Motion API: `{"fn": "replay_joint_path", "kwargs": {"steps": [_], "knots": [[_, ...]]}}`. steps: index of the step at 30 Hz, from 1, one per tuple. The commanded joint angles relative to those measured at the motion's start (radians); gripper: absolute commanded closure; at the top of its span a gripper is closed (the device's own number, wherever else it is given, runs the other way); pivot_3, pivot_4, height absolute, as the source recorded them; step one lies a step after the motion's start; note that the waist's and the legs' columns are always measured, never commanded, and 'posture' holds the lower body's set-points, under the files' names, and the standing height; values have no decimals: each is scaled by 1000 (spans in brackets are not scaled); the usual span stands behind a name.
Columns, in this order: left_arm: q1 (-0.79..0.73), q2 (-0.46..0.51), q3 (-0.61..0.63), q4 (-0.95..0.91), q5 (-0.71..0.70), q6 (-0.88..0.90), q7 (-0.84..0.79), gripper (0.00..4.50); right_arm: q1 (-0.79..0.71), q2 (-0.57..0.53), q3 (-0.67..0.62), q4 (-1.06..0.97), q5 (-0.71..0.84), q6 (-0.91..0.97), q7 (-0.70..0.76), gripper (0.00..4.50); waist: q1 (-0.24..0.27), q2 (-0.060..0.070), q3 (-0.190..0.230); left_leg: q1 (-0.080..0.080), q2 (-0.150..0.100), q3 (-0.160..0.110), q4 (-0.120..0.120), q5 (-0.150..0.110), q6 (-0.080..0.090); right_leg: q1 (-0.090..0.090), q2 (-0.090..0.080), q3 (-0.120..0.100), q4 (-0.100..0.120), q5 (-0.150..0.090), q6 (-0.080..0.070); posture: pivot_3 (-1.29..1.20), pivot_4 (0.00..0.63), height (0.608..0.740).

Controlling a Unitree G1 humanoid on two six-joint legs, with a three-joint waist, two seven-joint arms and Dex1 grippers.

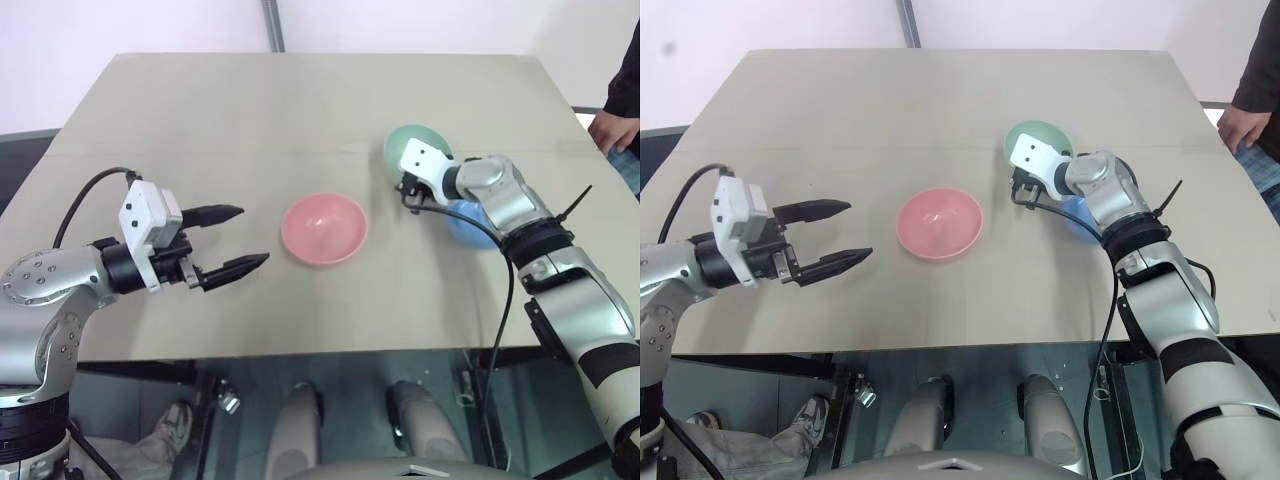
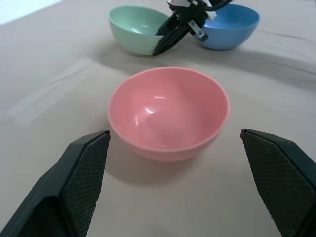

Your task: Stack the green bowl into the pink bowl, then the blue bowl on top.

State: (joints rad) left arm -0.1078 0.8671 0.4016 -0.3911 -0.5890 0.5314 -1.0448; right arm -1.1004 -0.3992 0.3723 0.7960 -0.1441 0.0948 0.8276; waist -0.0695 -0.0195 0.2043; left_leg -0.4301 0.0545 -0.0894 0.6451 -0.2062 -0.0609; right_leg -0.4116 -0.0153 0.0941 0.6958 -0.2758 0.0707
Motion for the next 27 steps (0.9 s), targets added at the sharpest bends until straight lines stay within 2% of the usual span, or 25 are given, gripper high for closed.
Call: {"fn": "replay_joint_path", "kwargs": {"steps": [1, 2, 5, 9, 11, 16, 17, 18, 23, 25, 27], "knots": [[-13, -5, 11, 18, 9, -39, 29, 0, 3, -20, -60, -182, 52, -78, 66, 4440, 0, 0, 0, 0, 0, 0, 0, 0, 0, 0, 0, 0, 0, 0, 0, 0, 150, 727], [-16, -8, 8, 37, 22, -53, 37, 0, 29, -24, -69, -268, 100, -85, 128, 4440, 1, 1, 0, 0, 0, 0, -1, 0, 0, 0, 0, 0, 0, 0, 0, 0, 150, 727], [-23, -18, 1, 105, 53, -97, 53, 0, 128, -46, -82, -600, 249, 90, 271, 4440, 2, 1, 0, 0, 0, 0, -2, 0, 0, 0, 0, 0, 0, 0, 0, 0, 150, 727], [-28, -20, -13, 201, 97, -166, 50, 0, 220, -69, -52, -943, 344, 331, 304, 4440, 6, 1, 0, 0, 0, -1, -3, 0, 0, 0, 0, -1, -1, 0, 0, 0, 150, 727], [-38, -23, -23, 218, 101, -178, 52, 0, 237, -48, -44, -1000, 359, 402, 276, 4440, 7, 0, 0, 0, 0, -1, -3, 0, 0, 0, 0, -1, 0, 0, 0, 0, 150, 727], [-68, -37, -59, 230, 105, -192, 61, 0, 243, 37, 1, -936, 303, 430, 175, 4440, 6, 0, 0, 2, 0, -1, -1, 0, -1, 1, 1, -1, 1, 0, 0, 0, 150, 727], [-74, -38, -64, 230, 102, -191, 62, 0, 240, 53, 10, -907, 283, 420, 150, 3578, 6, 0, 0, 2, 0, -1, -1, 0, -1, 1, 1, 0, 1, 0, 0, 0, 150, 727], [-78, -37, -66, 232, 101, -192, 61, 0, 239, 67, 10, -891, 276, 418, 133, 3365, 6, 0, 0, 2, 0, -1, -1, 1, -1, 1, 1, 0, 1, 0, 0, 0, 150, 727], [-88, -36, -72, 244, 102, -201, 61, 0, 254, 110, -61, -919, 276, 399, 29, 1214, 6, 0, 0, 0, 0, -1, -2, 0, -1, -1, 0, 0, 0, 0, 0, 0, 150, 727], [-91, -38, -76, 244, 101, -203, 63, 0, 276, 94, -109, -975, 316, 441, 21, 1214, 8, 0, 0, 0, 0, -1, -3, 0, -1, -1, 0, -1, 0, 0, 0, 0, 150, 727], [-93, -42, -80, 244, 100, -207, 65, 0, 312, 32, -174, -1062, 350, 508, 22, 1214, 17, 0, 0, 0, 0, -1, -3, 0, -1, -1, 0, -1, -1, 0, 0, 0, 150, 727]]}}
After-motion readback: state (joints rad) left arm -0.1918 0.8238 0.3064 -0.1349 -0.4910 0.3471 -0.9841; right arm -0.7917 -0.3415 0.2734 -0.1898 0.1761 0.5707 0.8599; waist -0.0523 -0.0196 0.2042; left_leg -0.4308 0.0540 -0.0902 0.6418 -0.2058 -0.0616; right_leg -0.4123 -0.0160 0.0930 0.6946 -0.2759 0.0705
